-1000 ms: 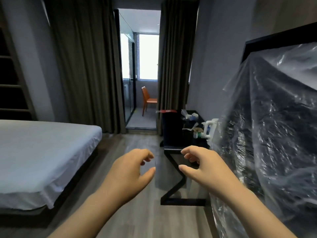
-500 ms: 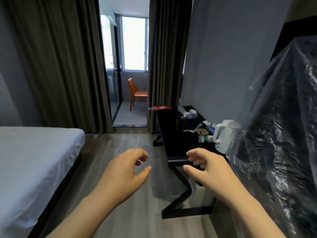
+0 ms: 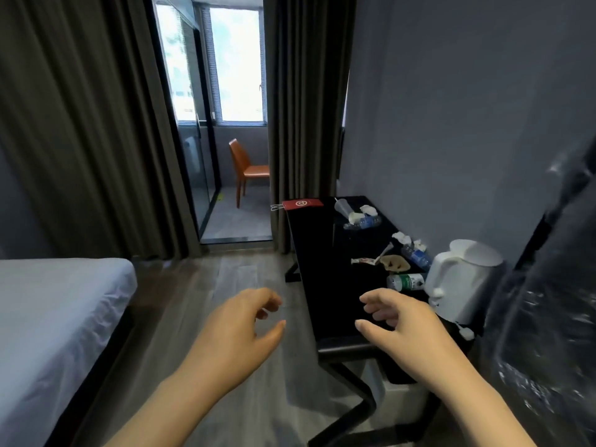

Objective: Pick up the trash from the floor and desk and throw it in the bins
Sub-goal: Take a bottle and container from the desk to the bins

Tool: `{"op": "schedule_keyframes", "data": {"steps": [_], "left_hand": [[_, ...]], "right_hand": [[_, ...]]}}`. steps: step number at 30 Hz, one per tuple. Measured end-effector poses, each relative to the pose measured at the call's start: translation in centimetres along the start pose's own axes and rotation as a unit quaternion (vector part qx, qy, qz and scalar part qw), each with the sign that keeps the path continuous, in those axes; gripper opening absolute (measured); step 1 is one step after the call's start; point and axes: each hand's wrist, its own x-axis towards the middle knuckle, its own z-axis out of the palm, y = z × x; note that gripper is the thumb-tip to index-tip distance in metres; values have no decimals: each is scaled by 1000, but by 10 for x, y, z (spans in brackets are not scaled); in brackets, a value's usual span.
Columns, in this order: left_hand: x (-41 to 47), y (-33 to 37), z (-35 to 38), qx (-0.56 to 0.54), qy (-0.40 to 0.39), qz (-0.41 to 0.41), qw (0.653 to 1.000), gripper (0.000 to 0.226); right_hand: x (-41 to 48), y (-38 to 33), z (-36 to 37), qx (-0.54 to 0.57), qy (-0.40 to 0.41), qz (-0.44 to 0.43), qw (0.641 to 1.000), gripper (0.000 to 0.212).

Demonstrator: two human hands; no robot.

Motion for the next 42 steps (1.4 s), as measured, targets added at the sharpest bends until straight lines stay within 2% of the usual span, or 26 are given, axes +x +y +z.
{"op": "schedule_keyframes", "data": {"steps": [7,23,32,42], "left_hand": [[89,-50,28,-25,-41,-6,999,25],[306,-197,26,-82,-114,103,985,23],[410,-211,82,-90,-155,158,971,21],[548,-167,174,-91,-244,209,943,24]], "right_hand": [[83,27,35,4,-33,59,998,36],[269,-4,132,28,50,159,986,30],[334,42,133,63,90,222,969,27],[408,150,106,171,103,312,929,24]]}}
